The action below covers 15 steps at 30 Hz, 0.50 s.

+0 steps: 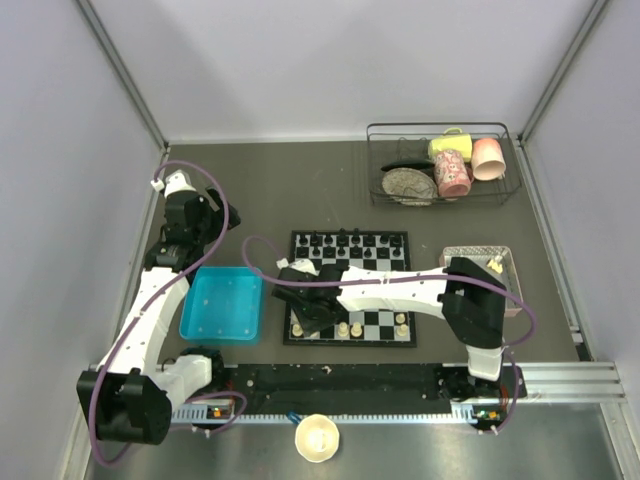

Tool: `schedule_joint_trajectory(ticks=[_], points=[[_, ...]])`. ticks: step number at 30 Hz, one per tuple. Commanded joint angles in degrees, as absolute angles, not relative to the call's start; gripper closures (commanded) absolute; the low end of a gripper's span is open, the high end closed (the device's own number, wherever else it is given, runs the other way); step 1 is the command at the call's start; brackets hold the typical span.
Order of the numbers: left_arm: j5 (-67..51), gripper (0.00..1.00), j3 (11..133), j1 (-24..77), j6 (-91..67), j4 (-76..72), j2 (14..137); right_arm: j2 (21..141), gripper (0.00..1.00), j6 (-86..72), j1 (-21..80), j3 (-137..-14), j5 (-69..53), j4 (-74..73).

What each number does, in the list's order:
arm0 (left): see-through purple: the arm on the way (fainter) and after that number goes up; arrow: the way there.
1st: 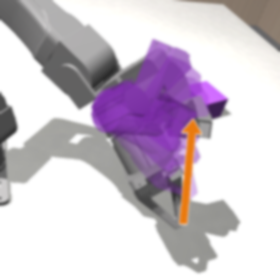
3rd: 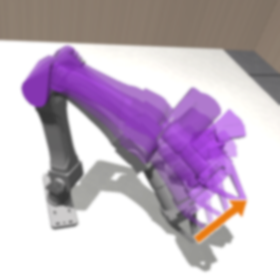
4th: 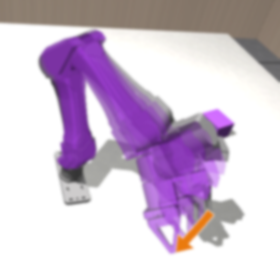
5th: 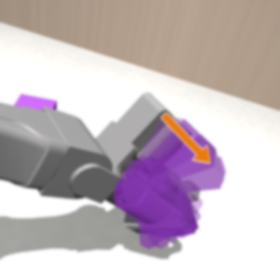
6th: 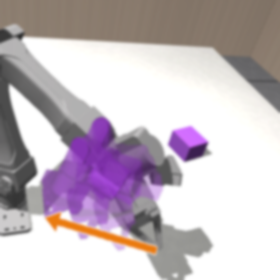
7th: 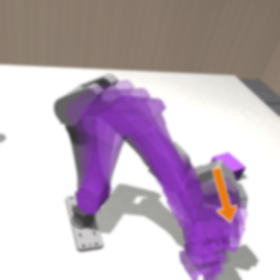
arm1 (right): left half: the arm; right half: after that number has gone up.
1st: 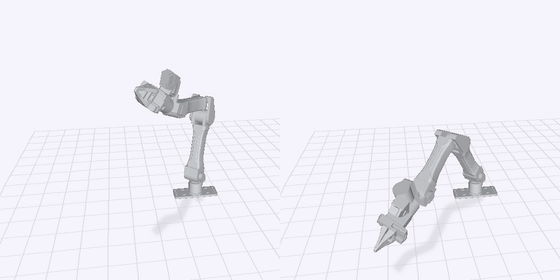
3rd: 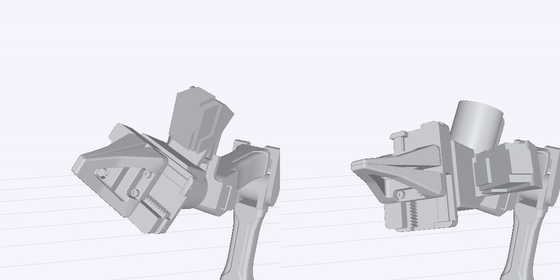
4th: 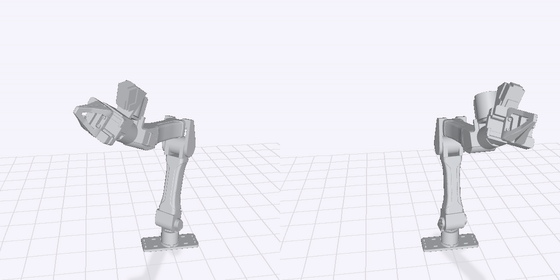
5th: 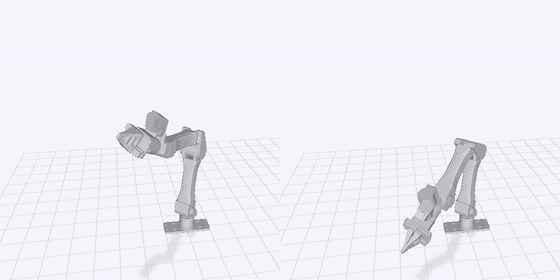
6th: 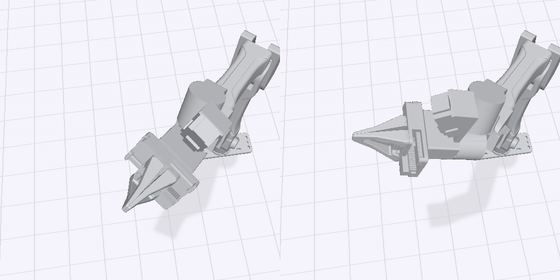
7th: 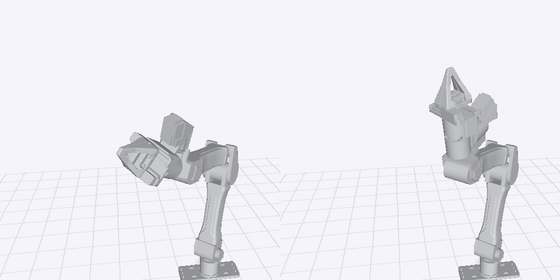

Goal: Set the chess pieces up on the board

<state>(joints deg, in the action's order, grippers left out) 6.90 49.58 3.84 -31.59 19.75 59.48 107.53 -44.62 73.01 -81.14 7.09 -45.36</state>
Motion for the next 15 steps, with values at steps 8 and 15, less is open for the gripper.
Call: schedule_joint_trajectory(ticks=[8,15], points=[[6.33,0.15,49.66,3.60,-31.20,17.58,58.54,99.06,0.65,-42.98,73.39,-84.20,12.91,-44.03],[6.07,0.15,50.01,3.60,-30.50,17.84,58.54,89.49,0.64,-41.92,66.64,-81.23,15.56,-45.08]])
